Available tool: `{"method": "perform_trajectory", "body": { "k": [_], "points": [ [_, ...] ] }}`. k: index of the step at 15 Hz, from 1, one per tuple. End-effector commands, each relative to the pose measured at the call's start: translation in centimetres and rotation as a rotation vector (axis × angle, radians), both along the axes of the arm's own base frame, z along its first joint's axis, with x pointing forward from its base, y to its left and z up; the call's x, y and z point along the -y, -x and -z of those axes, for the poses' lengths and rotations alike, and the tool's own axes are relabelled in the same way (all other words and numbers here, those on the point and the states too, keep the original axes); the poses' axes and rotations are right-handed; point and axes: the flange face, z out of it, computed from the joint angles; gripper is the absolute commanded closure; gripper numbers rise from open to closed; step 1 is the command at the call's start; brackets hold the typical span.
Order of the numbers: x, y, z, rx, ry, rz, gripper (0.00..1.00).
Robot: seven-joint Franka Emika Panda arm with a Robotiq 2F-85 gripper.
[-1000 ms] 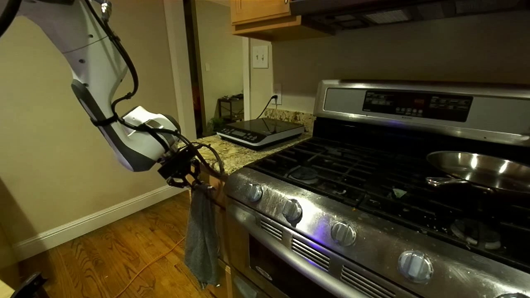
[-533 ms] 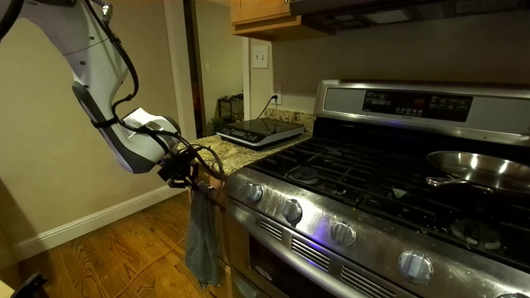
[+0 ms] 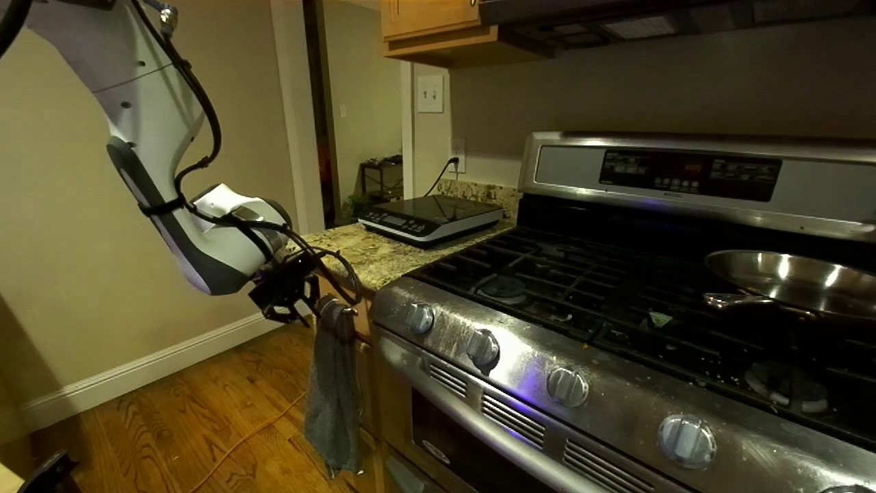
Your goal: Open the left first top drawer
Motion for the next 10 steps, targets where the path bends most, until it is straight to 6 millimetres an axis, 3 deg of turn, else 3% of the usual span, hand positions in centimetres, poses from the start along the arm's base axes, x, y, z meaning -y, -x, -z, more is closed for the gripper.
{"method": "perform_trajectory", "body": {
  "k": [1, 5, 7, 10],
  "points": [
    [0.9, 0.2, -2.3, 0.053, 0.011, 0.018, 0.39],
    [1.5, -0.7, -3.3, 0.098, 0.024, 0.043, 0.13],
    [1.7, -0.7, -2.8, 0.094, 0.023, 0.054, 0.02],
    [1.8, -0.7, -2.0, 0.082, 0.019, 0.066, 0.0]
  ]
}}
